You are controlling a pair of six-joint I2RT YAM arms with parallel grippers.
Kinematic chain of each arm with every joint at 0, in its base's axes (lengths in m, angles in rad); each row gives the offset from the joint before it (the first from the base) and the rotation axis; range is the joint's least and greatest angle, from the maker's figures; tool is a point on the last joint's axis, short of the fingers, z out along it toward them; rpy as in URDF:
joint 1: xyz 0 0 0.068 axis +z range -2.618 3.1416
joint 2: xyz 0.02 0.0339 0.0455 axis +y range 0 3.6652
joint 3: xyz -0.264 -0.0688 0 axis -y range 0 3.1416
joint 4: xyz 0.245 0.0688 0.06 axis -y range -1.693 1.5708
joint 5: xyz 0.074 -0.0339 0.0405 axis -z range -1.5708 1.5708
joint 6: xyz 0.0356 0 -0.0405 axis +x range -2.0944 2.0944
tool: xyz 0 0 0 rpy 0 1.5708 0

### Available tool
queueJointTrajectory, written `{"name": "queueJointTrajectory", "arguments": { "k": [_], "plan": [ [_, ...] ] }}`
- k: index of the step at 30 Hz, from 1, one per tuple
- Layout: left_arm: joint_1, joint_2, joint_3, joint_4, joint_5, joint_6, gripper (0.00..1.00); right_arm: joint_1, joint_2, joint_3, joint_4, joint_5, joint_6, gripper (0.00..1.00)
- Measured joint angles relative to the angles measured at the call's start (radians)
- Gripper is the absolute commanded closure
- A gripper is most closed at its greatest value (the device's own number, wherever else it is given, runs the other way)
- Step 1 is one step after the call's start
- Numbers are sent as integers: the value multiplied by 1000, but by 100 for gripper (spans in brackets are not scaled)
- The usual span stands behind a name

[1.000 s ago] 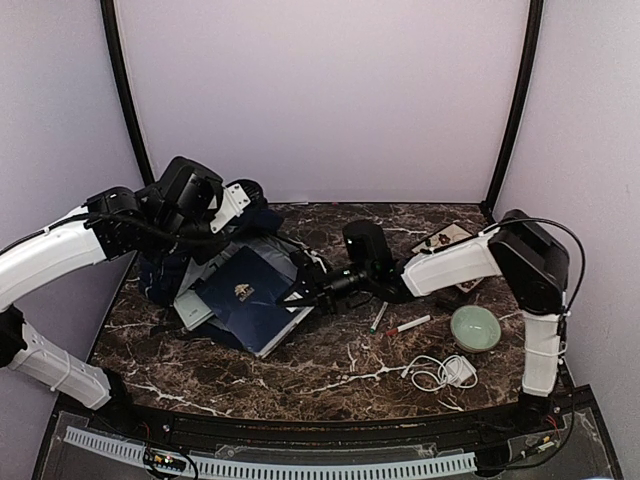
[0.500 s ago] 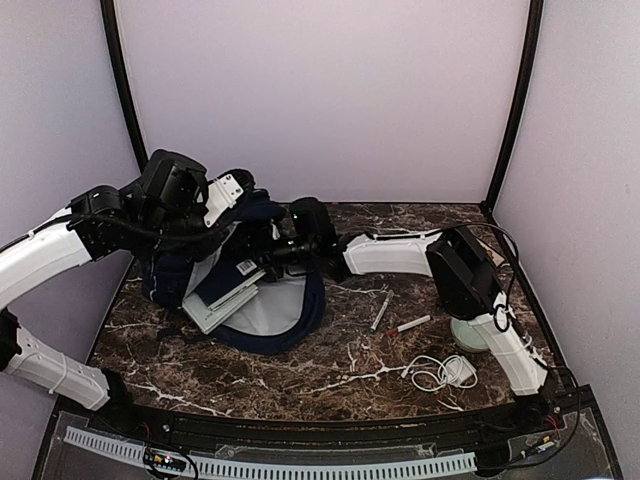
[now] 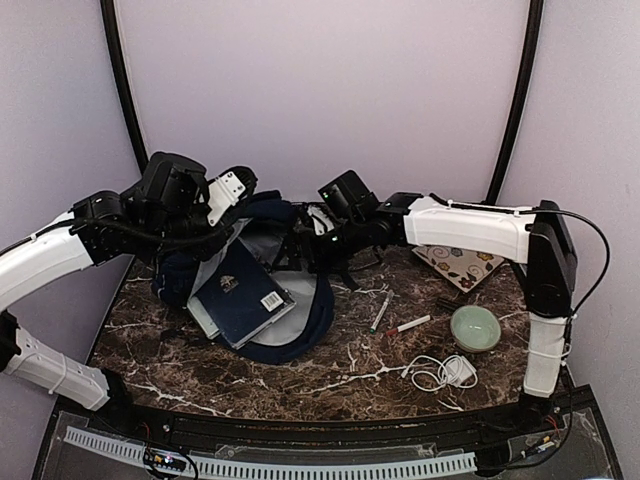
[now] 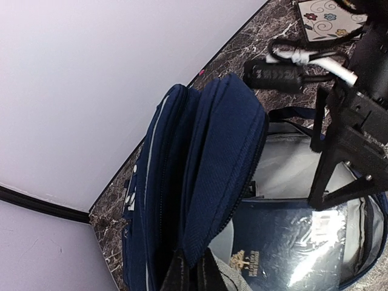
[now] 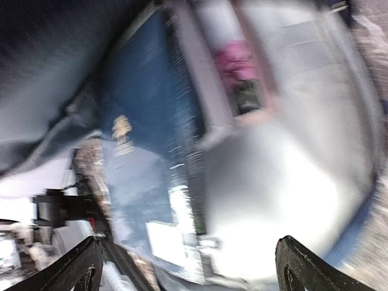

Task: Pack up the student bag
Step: Place the book in the student bag, then adjust the student bag at the center of the board.

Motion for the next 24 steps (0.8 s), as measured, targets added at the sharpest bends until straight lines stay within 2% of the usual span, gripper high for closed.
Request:
{"name": "queueJointTrajectory", "arguments": {
  "k": [4,10,13,14,15,16,19,22,24],
  "plan": [
    [1,0,-14,9,17,-11,100,-13,-55,-12,-101,98,-77,0],
    [2,0,-15,8,35,-25,100,-22,-27,5,-189,299,-115,0],
    [3,0,-16,8,47,-33,100,-22,43,39,-191,332,-122,7],
    [4,0,-16,8,50,-36,100,-22,73,51,-189,328,-126,13],
    [4,1,-16,8,52,-37,100,-22,98,60,-187,323,-129,26],
    [4,2,-16,8,54,-39,100,-22,128,72,-188,314,-130,32],
    [4,7,-16,12,55,-39,100,-25,191,89,-188,294,-143,69],
    [10,22,-14,23,55,-38,100,-39,202,76,-180,269,-142,100],
    [23,36,-5,24,61,-38,100,-55,175,36,-156,243,-131,100]
  ]
}}
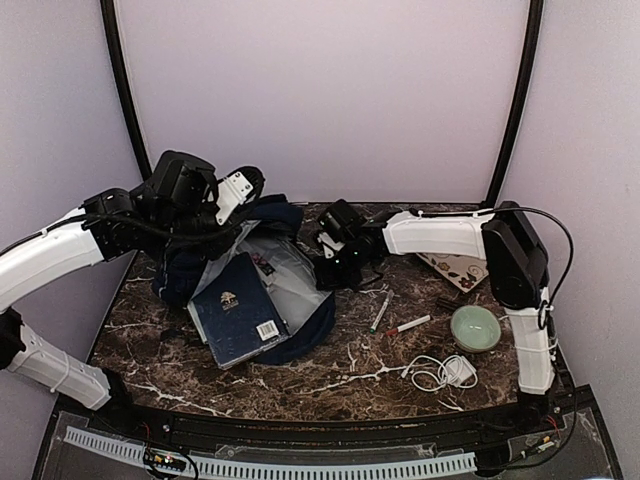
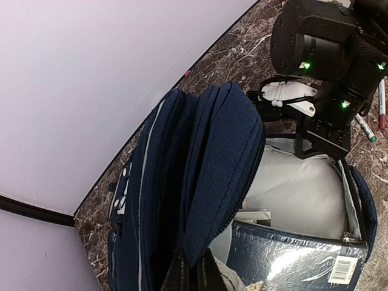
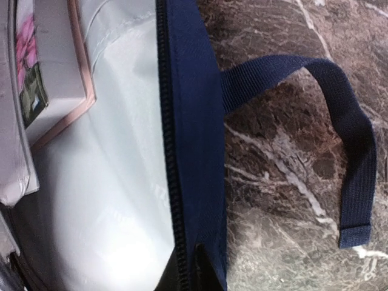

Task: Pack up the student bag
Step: Adjust the student bag at the center of the board.

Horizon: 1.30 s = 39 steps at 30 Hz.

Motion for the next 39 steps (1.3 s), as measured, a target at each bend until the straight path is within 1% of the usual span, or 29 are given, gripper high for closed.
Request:
{"name": "queueJointTrajectory", "arguments": {
  "k": [3,5,9,11,12,15,18,20,25,28,31,34,37,39],
  "plan": [
    [36,35,50,-2,25,2,100,-26,-61,-82,64,-52,21,100],
    [65,69,110,-12,38,8,100,-47,-111,-126,84,-103,27,100],
    [117,210,340,-76,50,48,100,-107,-219,-166,62,-240,32,100],
    [136,296,471,-114,51,74,100,-135,-260,-145,13,-293,25,100],
    [146,353,558,-135,50,91,100,-149,-275,-115,-30,-316,21,100],
    [169,470,738,-172,42,128,100,-171,-319,-24,-108,-385,14,100],
    [185,563,914,-225,25,168,100,-182,-378,32,-134,-455,33,100],
    [188,607,1004,-248,13,192,100,-191,-422,44,-130,-496,59,100],
    [192,617,1063,-282,-25,240,100,-257,-517,56,-60,-602,169,100],
    [189,614,1063,-288,-49,257,100,-328,-541,69,-17,-636,231,100],
    [189,602,1063,-309,-53,254,100,-389,-548,72,5,-637,258,100],
    [178,578,1061,-341,-29,241,100,-430,-548,57,16,-618,263,100],
    [132,555,1054,-355,-32,246,100,-455,-548,16,48,-609,266,100],
    [88,542,1048,-353,-62,272,100,-459,-541,8,38,-596,262,100]
  ]
}}
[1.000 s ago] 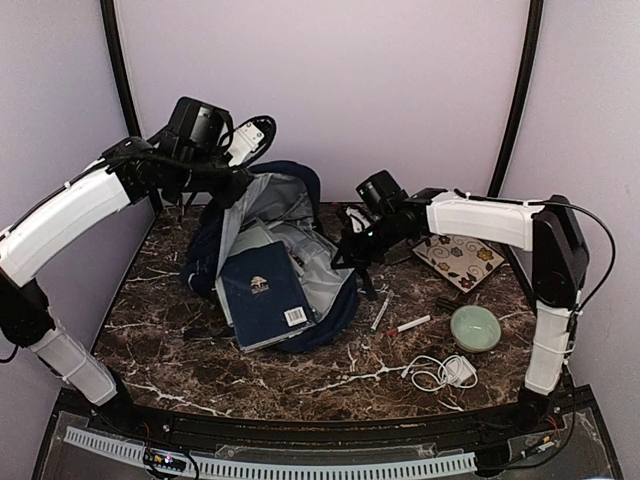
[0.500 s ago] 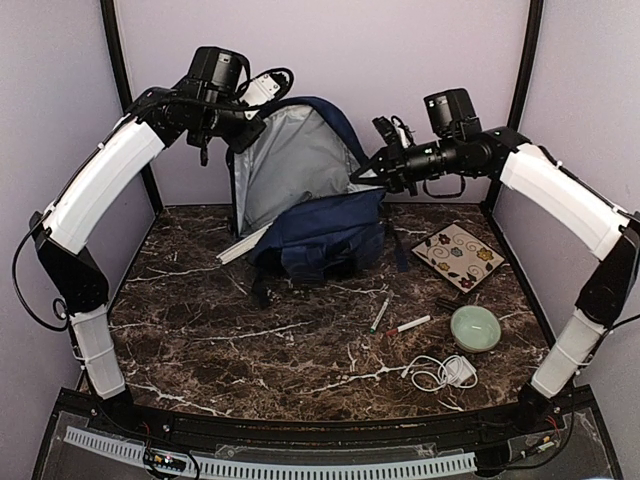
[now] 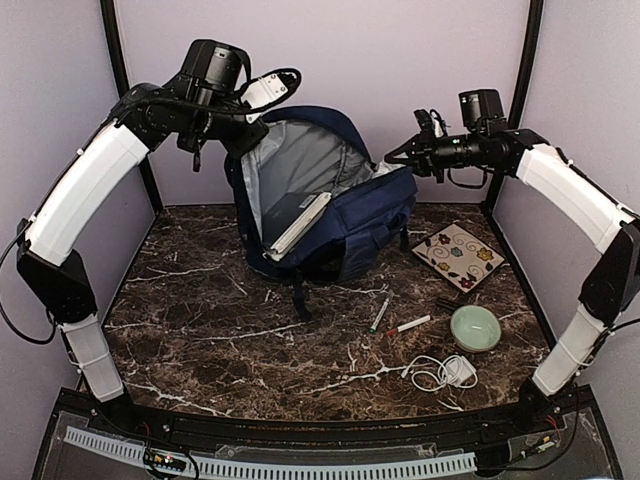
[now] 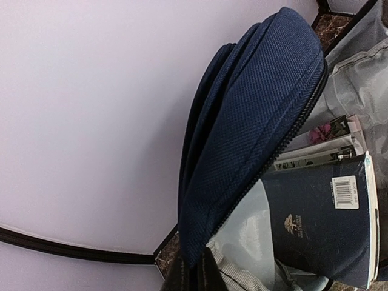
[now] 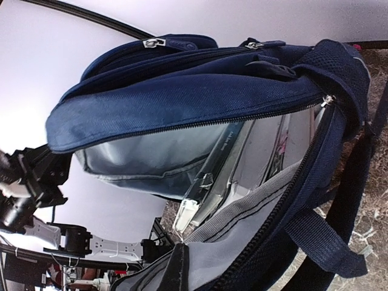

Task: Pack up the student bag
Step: Adjust the student bag at the center of the board.

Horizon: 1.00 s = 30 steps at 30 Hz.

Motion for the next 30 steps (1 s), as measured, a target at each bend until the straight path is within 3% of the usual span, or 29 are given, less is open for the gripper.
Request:
{"name": "queueJointTrajectory", "arguments": {
  "k": [9,19,23,27,30],
  "plan": [
    [-207,-31,-10,98,-152,179,100,-1,72,32,-18,18,-77,100],
    [-203,26,-171,102,106,-14,100,-11,221,-72,1,49,-164,97],
    [-204,95,-171,159,259,-91,100,-24,327,-56,16,72,-199,82],
    [-175,132,-172,196,357,-148,100,-33,364,-42,23,122,-235,55],
    [-143,132,-187,223,410,-185,100,-34,357,-44,20,169,-266,45]
  ]
}}
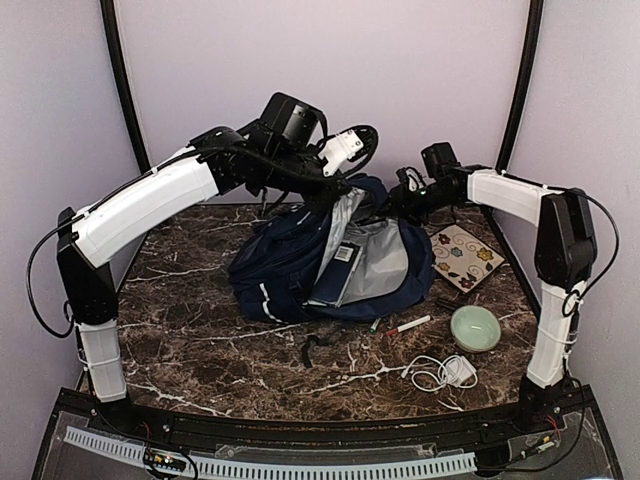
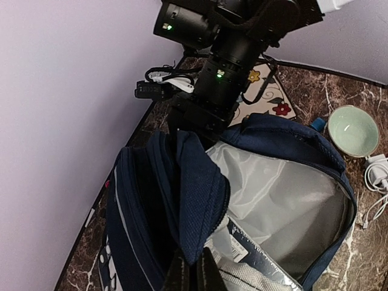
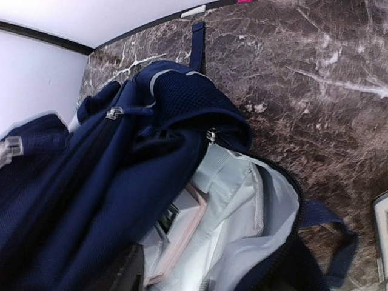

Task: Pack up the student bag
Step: Adjust the student bag at the center of the board, then put down the student bag at the center of the board.

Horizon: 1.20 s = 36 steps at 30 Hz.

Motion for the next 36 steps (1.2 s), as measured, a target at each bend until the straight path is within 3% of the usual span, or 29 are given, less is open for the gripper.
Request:
{"name": "queueJointTrajectory", "arguments": {
  "k": [16,34,36],
  "plan": [
    [70,-73,-241,237,240,-129,100,-8,-322,-282,-51,254,-129,35],
    [71,-70,-291,268,411,-152,100,-3,-578,-576,-97,386,-104,31],
    [71,-70,-294,268,418,-151,100,-3,-583,-610,-94,379,-97,35]
  ]
}}
